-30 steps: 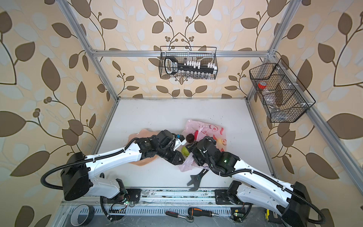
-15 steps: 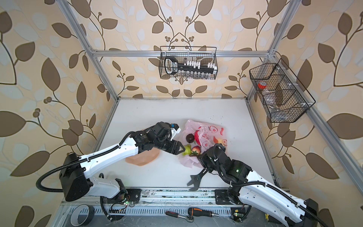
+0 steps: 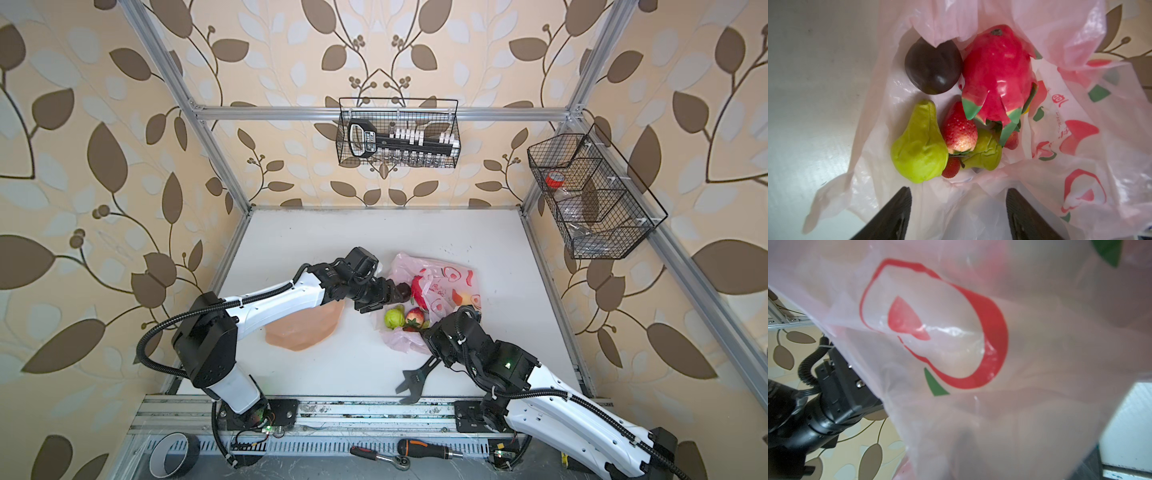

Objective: Place the fruits into the plastic bag
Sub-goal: Pick up the plastic bag from the center of the table.

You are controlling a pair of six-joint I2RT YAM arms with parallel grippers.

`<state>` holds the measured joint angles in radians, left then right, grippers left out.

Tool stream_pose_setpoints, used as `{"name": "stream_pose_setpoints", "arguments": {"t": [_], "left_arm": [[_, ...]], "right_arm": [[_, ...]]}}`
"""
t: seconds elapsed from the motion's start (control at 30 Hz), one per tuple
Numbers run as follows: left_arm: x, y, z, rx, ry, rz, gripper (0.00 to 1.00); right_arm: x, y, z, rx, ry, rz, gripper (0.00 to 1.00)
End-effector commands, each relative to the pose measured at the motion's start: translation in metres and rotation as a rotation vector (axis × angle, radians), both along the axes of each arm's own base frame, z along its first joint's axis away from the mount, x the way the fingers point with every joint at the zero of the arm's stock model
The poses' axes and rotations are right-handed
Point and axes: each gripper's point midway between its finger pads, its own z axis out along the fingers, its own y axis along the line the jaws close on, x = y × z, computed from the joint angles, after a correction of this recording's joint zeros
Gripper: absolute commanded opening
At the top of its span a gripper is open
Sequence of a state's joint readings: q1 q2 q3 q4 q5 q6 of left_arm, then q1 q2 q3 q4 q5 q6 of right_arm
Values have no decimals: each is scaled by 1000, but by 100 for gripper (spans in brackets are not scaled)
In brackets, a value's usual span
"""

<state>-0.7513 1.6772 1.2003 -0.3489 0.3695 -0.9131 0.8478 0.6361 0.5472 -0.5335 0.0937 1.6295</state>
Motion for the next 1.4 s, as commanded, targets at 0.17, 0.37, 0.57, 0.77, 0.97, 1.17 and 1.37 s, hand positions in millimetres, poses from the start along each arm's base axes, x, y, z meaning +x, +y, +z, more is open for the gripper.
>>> {"name": "stream_pose_setpoints", "arguments": {"t": [0.17,0.37,0.57,0.77,0.97,1.17,1.37], "left_arm": [[42,-25,-12,-107,19,168,72],[68,-20,-25,-68,-55,244,70],[87,-24,-21,-77,-124,269,70],[101,-32,-31,-83,-140,275,69],[117,-36,-30,-86,-175,286,68],[129,-42,-26,-108,-199,317,68],[139,-48,-12,-150,-237,329,66]], "right_arm": [[-3,3,-7,11,11,22,0],[-5,6,-5,20,7,48,0],[-7,6,-2,30,-4,56,0],[-9,5,-2,33,-7,61,0],[-9,6,1,37,-14,71,0],[-10,7,2,43,-19,80,0],[-10,9,2,47,-23,89,0]]}}
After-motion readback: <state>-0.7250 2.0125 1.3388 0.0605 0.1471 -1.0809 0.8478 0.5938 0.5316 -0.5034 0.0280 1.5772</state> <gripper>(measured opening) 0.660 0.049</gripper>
